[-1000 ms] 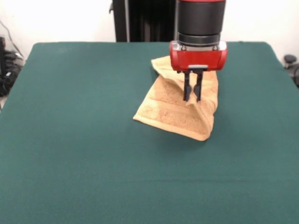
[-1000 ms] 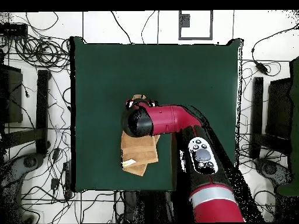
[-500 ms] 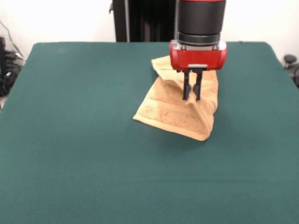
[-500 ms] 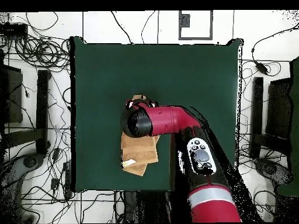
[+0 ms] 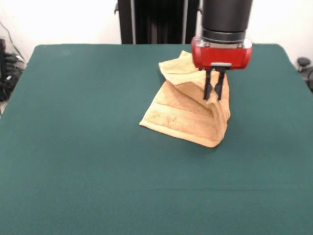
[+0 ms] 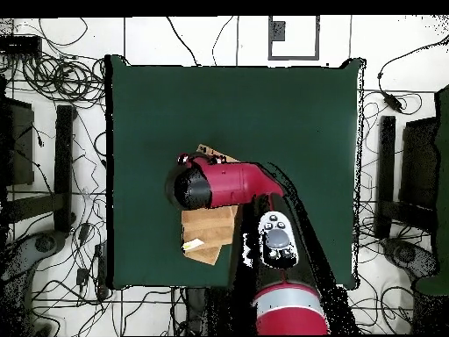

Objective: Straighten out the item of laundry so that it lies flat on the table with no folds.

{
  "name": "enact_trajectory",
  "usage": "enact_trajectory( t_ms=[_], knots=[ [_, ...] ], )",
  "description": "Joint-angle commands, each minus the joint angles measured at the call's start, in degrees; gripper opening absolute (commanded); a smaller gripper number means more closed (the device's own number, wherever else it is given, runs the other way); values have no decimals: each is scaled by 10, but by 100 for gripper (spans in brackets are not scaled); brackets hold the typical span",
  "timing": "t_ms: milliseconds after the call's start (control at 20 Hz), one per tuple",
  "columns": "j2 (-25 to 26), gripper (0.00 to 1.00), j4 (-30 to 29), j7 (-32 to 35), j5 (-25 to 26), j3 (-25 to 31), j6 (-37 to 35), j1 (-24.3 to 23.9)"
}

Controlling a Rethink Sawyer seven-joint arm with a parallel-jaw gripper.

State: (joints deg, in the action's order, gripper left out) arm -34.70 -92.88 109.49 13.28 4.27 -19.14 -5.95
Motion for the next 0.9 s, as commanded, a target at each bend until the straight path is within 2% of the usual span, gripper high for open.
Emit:
enact_trajectory(
  t_ms=[50, 550, 900],
  knots=[
    [20, 0, 3, 162, -67, -32, -53, 69],
    [24, 0, 19, 127, -113, -55, -69, 85],
    [36, 0, 27, 115, -124, -61, -55, 86]
  ],
)
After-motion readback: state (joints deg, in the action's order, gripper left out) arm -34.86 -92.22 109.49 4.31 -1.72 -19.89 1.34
